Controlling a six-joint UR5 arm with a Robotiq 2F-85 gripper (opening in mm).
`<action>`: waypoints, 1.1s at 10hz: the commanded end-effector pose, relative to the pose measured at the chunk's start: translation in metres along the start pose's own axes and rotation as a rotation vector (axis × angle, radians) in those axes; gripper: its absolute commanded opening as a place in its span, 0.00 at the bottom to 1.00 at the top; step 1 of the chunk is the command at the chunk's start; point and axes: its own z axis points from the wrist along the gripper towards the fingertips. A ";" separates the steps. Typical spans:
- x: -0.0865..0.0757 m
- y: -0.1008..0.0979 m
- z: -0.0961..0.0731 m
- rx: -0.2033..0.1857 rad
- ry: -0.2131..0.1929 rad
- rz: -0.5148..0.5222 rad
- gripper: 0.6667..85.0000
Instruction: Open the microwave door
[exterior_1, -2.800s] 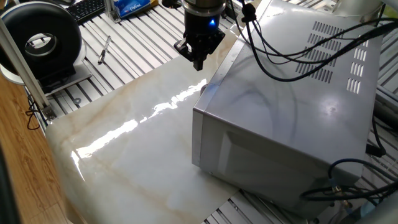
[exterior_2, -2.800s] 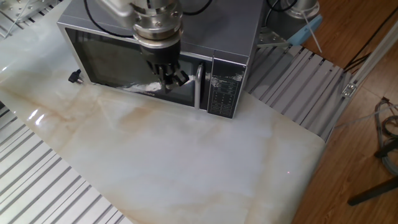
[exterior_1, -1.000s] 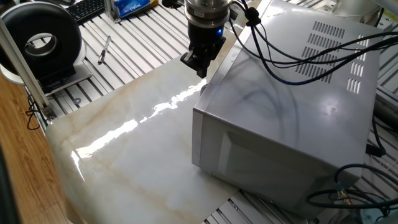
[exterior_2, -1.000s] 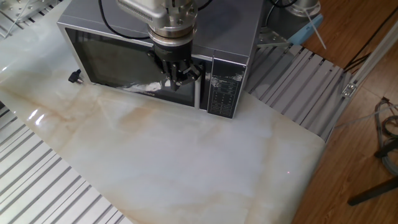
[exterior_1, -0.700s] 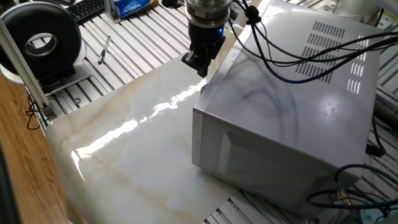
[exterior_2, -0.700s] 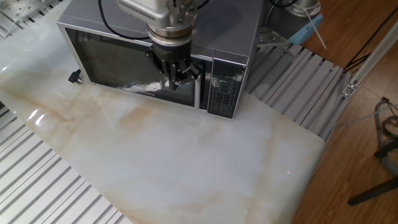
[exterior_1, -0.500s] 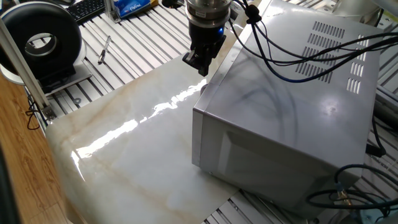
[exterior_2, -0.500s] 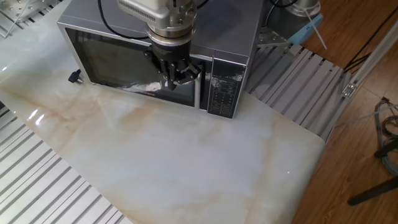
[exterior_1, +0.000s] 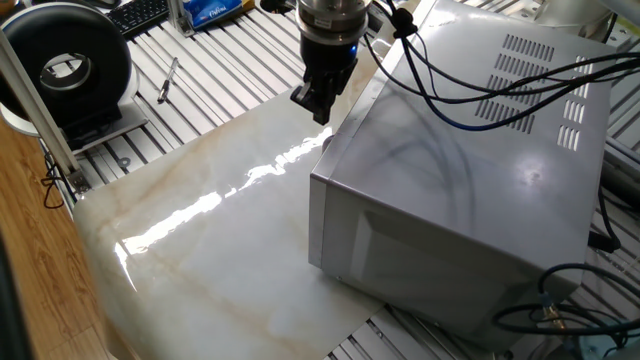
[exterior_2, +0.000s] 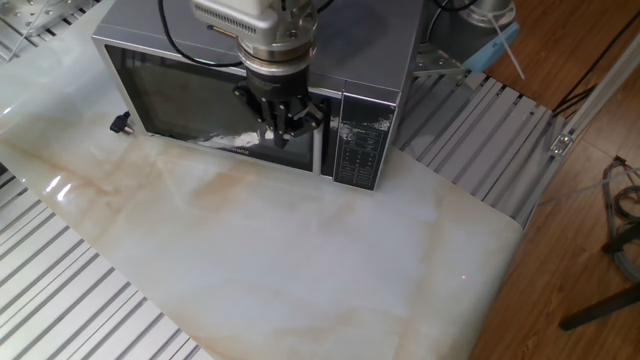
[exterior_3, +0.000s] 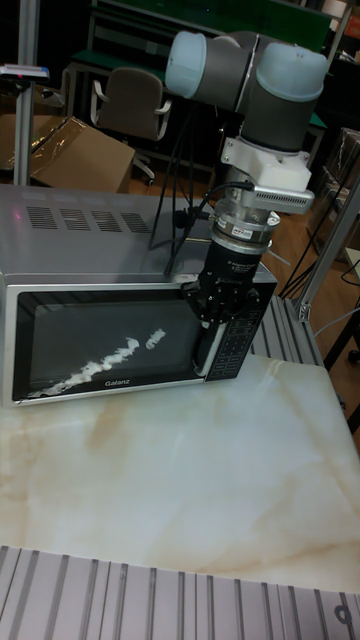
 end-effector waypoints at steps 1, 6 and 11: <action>-0.001 0.003 -0.001 -0.013 -0.006 -0.002 0.00; -0.001 0.029 -0.009 0.002 0.019 0.003 0.00; 0.005 0.028 -0.020 0.066 0.063 -0.028 0.09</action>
